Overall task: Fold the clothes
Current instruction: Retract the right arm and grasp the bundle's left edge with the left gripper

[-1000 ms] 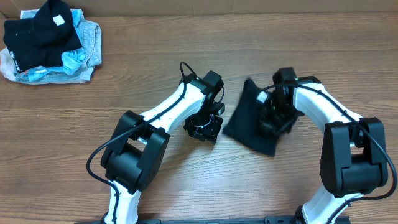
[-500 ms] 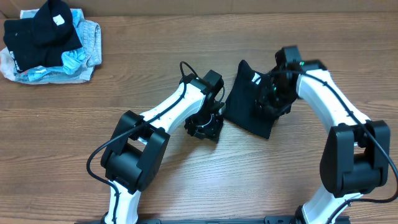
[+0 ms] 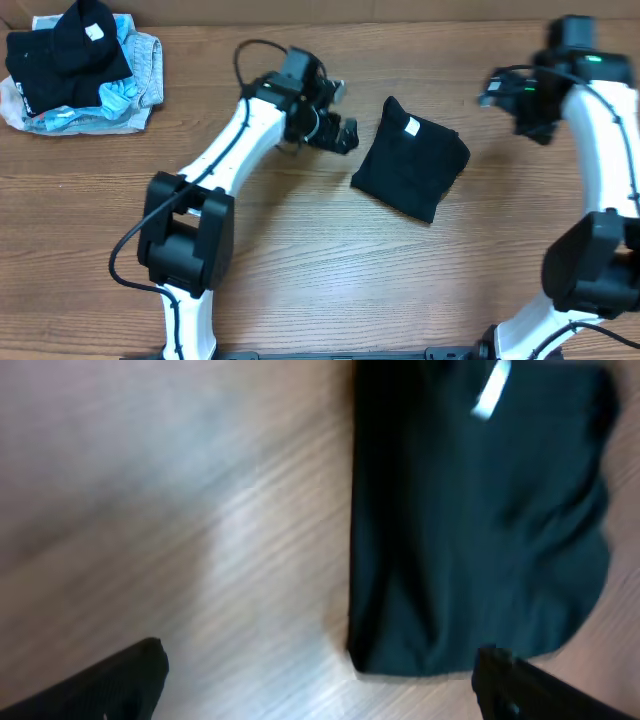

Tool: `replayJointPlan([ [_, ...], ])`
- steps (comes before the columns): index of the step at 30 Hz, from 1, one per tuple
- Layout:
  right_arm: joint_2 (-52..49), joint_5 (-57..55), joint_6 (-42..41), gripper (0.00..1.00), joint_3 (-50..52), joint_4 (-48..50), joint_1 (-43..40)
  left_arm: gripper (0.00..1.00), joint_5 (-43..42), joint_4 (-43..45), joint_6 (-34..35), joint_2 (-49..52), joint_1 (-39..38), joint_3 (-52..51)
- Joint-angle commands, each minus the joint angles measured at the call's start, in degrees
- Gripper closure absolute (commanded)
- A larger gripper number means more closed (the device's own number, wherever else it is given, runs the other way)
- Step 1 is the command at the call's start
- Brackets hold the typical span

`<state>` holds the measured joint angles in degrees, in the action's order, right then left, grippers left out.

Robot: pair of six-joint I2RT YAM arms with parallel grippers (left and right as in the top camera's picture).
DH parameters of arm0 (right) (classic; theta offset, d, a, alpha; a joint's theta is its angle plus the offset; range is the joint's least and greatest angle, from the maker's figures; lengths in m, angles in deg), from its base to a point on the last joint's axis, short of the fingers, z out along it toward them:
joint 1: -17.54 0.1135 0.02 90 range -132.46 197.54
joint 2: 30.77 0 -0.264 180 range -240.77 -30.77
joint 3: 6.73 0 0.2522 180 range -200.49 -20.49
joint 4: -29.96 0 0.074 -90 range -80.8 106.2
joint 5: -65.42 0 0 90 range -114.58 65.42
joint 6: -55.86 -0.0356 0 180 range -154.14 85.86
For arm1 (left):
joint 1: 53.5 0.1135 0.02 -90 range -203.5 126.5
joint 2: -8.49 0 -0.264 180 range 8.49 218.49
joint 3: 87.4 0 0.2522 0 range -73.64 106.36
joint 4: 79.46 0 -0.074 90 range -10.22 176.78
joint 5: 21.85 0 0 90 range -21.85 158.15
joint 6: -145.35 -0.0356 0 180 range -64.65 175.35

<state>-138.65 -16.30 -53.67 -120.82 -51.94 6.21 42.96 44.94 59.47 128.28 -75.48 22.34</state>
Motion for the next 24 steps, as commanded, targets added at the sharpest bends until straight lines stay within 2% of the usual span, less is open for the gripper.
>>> replayJointPlan([
  [1,0.07,-1.16,-0.44,0.00,-1.20,0.02,-4.81,0.00,-6.56,4.07,-4.02,-0.13,-0.70,0.66],
  [4,0.07,-1.16,-0.44,0.00,-1.20,-0.09,-7.87,0.00,-10.36,9.31,-2.45,1.99,-1.38,0.66],
  [10,0.07,-1.14,-0.46,0.00,-1.20,-0.55,-10.23,0.00,-12.26,15.02,2.56,7.04,-1.73,0.66],
  [18,0.07,-1.16,-0.46,0.00,-1.20,-0.52,-10.16,0.00,-19.08,15.72,6.16,13.70,-1.66,0.68],
  [24,0.07,-1.16,-0.46,0.00,-1.20,-0.50,-10.16,0.00,-24.26,15.30,6.67,14.25,-2.47,0.66],
])
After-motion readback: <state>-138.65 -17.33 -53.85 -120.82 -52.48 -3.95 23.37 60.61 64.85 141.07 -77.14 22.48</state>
